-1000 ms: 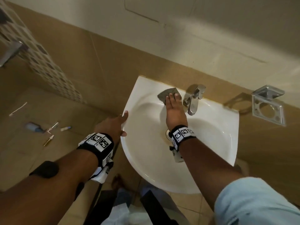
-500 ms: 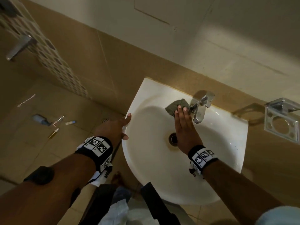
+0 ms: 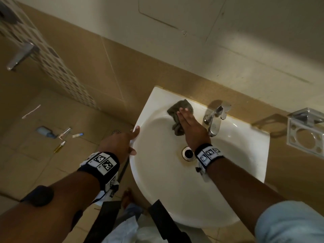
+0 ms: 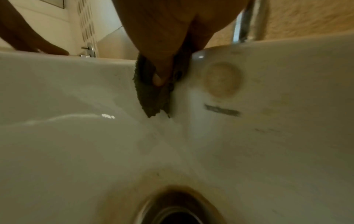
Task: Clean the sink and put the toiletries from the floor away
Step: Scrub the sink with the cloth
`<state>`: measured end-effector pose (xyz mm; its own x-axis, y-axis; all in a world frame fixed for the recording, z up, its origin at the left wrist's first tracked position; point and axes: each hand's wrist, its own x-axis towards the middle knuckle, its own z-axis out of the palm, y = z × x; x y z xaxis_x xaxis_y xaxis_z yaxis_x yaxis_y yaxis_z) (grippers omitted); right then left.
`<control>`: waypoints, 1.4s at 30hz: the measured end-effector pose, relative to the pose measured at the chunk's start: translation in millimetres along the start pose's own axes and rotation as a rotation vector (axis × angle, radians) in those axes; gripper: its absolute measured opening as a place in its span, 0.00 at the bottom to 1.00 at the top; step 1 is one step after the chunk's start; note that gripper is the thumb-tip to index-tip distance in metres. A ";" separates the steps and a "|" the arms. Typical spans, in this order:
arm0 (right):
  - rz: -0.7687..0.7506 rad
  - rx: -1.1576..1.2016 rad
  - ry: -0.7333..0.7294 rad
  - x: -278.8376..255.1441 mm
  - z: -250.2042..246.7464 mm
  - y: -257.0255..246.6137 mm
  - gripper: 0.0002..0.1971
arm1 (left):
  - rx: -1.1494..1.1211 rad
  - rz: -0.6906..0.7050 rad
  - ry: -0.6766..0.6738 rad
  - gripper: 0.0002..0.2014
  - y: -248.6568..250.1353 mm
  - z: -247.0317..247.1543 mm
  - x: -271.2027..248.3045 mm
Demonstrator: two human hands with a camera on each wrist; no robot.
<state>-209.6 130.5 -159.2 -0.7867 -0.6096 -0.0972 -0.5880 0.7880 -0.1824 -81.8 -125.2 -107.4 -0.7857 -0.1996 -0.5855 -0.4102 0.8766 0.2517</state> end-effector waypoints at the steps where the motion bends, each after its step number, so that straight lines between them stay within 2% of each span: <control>1: -0.013 0.043 0.013 10.8 0.5 -8.1 0.40 | -0.006 -0.004 0.002 0.40 0.6 -0.2 0.0; 7: -0.116 0.167 0.001 34.7 9.0 -21.8 0.35 | 0.030 0.007 -0.012 0.42 8.3 -4.3 -3.8; 11: -0.147 0.349 -0.075 -4.5 6.1 -47.7 0.28 | 0.064 0.002 -0.007 0.43 9.3 -6.2 -6.1; 13: -0.018 0.558 -0.034 -37.7 8.5 -50.2 0.27 | 0.062 -0.008 0.004 0.42 8.7 -5.8 -6.9; 16: 0.366 0.730 0.182 -75.7 5.6 -35.3 0.23 | 0.041 -0.008 -0.001 0.41 7.5 -4.4 -7.2; 18: 0.576 0.763 0.319 -85.4 -5.9 -26.0 0.20 | 0.023 -0.008 -0.001 0.41 6.0 -3.4 -5.4; 21: 0.710 0.717 0.407 -79.0 -12.7 -22.3 0.17 | -0.021 -0.022 -0.004 0.42 3.0 -0.4 -1.1; 24: 0.810 0.734 0.463 -54.2 3.7 -28.3 0.23 | -0.036 -0.019 -0.023 0.42 2.4 0.1 -0.3; 26: 0.794 0.670 0.501 -30.3 14.1 -39.5 0.22 | -0.032 -0.003 -0.008 0.42 2.0 -0.3 -0.4; 29: 0.673 0.638 0.497 9.7 20.4 -68.6 0.20 | -0.010 0.007 0.000 0.43 0.7 0.5 0.2; 33: 0.633 0.721 0.375 42.3 16.8 -114.6 0.17 | 0.057 0.034 -0.021 0.45 1.3 -0.4 3.3; 36: 0.446 0.734 0.207 36.4 11.9 -118.0 0.17 | 0.069 0.040 -0.038 0.45 -1.3 0.6 5.3; 38: 0.345 0.722 0.194 29.8 -2.9 -106.6 0.19 | 0.049 0.040 -0.019 0.45 -3.8 1.7 4.0; 41: 0.537 0.680 0.390 37.1 -30.5 -78.1 0.20 | 0.007 0.042 -0.013 0.44 -4.1 0.8 -1.2; 42: 0.605 0.638 0.413 43.3 -36.1 -70.3 0.20 | -0.008 0.045 -0.015 0.44 -4.0 0.5 -3.6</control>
<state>-209.1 51.8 -115.2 -0.9982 0.0575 -0.0196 0.0539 0.6890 -0.7227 -77.1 -127.8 -106.7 -0.7964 -0.1535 -0.5850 -0.3784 0.8810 0.2840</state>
